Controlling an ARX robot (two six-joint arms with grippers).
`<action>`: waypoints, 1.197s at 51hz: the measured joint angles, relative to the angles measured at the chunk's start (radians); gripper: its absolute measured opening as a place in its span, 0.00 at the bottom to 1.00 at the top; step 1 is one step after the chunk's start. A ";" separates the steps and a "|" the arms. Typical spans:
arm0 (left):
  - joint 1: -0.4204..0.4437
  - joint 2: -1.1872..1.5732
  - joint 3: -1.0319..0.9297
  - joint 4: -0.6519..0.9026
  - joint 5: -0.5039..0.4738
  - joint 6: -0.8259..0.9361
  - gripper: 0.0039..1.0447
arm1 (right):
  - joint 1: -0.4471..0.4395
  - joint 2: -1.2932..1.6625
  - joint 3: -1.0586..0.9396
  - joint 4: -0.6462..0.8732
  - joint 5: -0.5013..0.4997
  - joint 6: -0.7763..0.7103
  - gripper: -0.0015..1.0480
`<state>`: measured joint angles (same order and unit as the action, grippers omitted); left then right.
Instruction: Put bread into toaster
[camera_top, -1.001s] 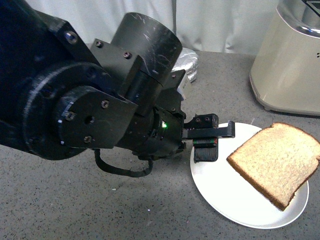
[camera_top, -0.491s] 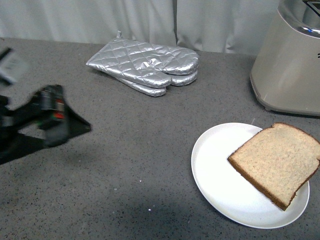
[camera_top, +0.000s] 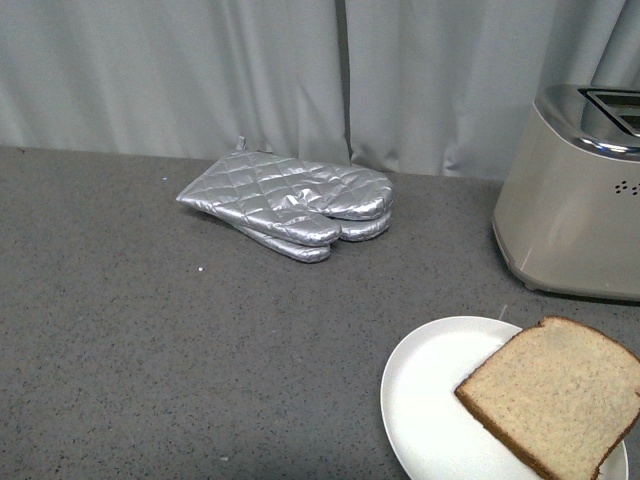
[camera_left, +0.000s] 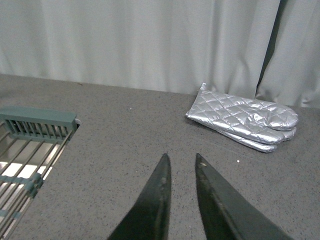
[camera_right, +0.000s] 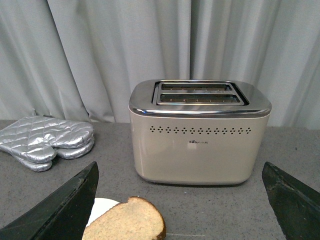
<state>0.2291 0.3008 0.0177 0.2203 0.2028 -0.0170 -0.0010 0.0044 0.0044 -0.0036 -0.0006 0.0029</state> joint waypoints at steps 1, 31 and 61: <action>-0.030 -0.069 0.000 -0.061 -0.039 0.002 0.12 | 0.000 0.000 0.000 0.000 0.000 0.000 0.91; -0.226 -0.296 0.000 -0.220 -0.202 0.010 0.38 | 0.006 0.046 0.043 -0.112 -0.020 0.078 0.91; -0.226 -0.297 0.000 -0.220 -0.202 0.012 0.94 | 0.050 1.164 0.022 0.380 0.243 0.817 0.91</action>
<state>0.0032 0.0040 0.0181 0.0006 0.0006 -0.0048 0.0494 1.1683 0.0265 0.3759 0.2420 0.8200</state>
